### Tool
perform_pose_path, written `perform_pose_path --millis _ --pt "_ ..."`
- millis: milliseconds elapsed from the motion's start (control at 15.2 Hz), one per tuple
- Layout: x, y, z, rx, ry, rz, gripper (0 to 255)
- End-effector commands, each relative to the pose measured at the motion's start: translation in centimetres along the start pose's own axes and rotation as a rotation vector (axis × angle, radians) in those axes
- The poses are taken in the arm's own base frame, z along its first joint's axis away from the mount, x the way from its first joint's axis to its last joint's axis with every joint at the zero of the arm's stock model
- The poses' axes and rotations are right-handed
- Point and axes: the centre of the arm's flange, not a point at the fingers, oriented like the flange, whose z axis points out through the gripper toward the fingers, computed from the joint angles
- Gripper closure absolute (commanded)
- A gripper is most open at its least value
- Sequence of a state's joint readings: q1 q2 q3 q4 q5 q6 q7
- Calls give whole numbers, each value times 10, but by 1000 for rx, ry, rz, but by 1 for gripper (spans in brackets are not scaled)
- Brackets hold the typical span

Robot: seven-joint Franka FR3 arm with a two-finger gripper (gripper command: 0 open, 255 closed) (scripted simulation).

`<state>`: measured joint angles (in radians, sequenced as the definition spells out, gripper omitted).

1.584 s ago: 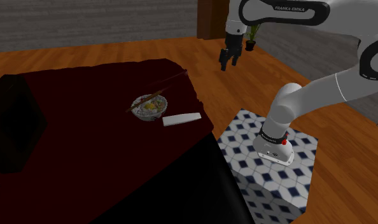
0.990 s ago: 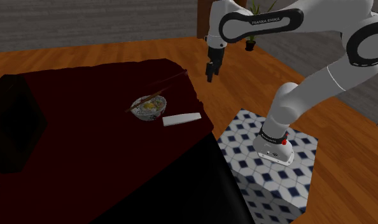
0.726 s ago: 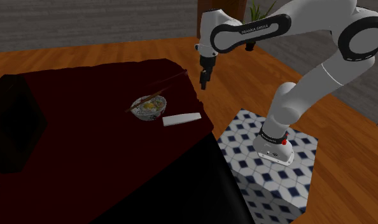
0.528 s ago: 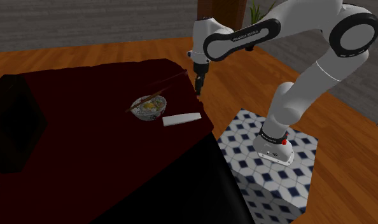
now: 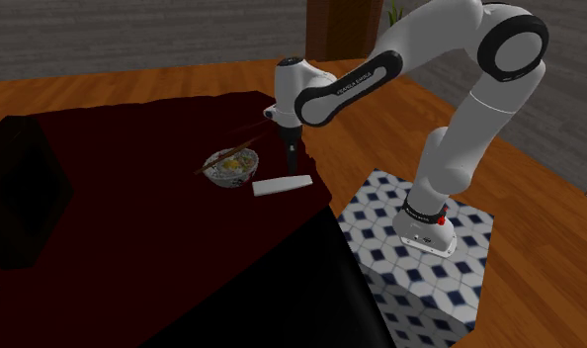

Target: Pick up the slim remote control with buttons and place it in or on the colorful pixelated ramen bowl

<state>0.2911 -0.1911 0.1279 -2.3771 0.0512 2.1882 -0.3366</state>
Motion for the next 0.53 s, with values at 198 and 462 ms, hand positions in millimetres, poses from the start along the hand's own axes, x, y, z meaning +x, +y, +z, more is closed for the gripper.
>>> perform_pose_path --millis 198,462 --pt "26 -27 36 -7 -1 -151 0" --pt "26 -27 57 -7 -1 -151 0"
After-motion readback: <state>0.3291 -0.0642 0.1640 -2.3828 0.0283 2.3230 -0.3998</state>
